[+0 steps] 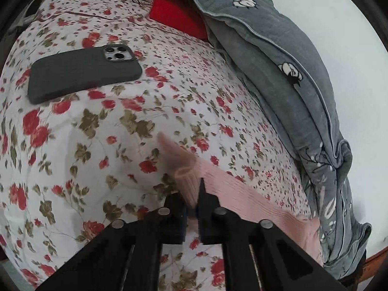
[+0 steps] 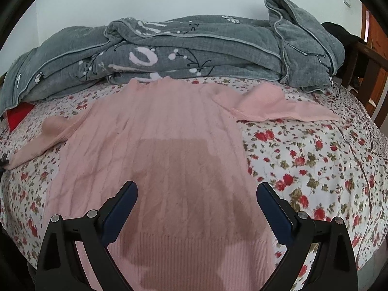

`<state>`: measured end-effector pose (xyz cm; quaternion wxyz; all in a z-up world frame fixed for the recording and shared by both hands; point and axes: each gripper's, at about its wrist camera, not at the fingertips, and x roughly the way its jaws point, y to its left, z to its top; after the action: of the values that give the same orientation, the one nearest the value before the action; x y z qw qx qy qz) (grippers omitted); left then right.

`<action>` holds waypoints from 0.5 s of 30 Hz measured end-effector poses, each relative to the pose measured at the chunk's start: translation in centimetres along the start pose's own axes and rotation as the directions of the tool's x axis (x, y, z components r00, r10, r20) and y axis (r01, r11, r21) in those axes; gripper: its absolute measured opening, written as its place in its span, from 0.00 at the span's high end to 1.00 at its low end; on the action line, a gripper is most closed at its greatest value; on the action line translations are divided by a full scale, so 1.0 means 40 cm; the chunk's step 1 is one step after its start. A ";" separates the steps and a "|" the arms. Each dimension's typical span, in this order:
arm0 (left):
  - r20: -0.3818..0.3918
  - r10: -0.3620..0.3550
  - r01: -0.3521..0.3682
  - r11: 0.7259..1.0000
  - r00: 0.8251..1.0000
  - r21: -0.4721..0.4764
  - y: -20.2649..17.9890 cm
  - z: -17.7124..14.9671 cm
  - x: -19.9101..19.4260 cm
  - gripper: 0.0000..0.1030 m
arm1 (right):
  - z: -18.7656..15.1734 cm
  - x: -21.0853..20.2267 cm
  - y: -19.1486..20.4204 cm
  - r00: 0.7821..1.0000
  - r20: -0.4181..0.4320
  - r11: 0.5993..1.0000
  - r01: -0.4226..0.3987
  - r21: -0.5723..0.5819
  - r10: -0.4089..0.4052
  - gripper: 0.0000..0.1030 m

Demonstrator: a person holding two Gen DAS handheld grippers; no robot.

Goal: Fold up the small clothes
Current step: 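Grasp the cuff of a pink sweater sleeve with the left gripper, then fold the held sleeve across the sweater body with the left gripper, release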

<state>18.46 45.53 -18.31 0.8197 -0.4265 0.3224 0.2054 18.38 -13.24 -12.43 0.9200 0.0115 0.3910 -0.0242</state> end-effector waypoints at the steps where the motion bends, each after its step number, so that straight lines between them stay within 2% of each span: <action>1: 0.007 0.003 -0.003 1.000 1.000 0.005 -0.008 0.006 -0.011 0.93 | 0.003 -0.001 -0.007 1.000 0.005 1.000 -0.001 0.004 0.001 0.05; 3: 0.037 -0.011 0.010 1.000 0.999 0.026 -0.038 0.015 -0.045 0.93 | 0.012 -0.004 -0.022 1.000 0.018 1.000 -0.008 0.013 0.008 0.05; 6: 0.091 -0.035 0.025 0.994 0.995 0.106 -0.141 0.024 -0.107 0.93 | 0.025 -0.009 -0.047 0.999 0.035 1.000 -0.009 0.009 0.008 0.05; 8: 0.122 -0.060 0.036 0.981 0.991 0.191 -0.244 0.016 -0.147 0.93 | 0.034 -0.016 -0.064 0.999 0.050 1.000 -0.005 0.002 0.005 0.05; 12: 0.134 -0.136 0.080 0.930 0.982 0.360 -0.474 -0.048 -0.195 0.93 | 0.042 -0.035 -0.109 0.997 0.081 1.000 0.011 -0.013 -0.009 0.05; 13: 0.115 -0.176 0.115 0.906 0.978 0.406 -0.551 -0.081 -0.197 0.93 | 0.042 -0.039 -0.124 0.996 0.088 1.000 0.018 -0.014 -0.017 0.05; 15: 0.079 -0.207 0.145 0.867 0.975 0.477 -0.673 -0.145 -0.186 0.93 | 0.041 -0.045 -0.162 0.995 0.098 1.000 0.026 -0.013 -0.025 0.05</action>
<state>27.60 25.40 -0.30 0.9325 -0.2297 0.2692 0.0726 17.97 -19.72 -10.01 0.9376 -0.0013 0.3460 -0.0337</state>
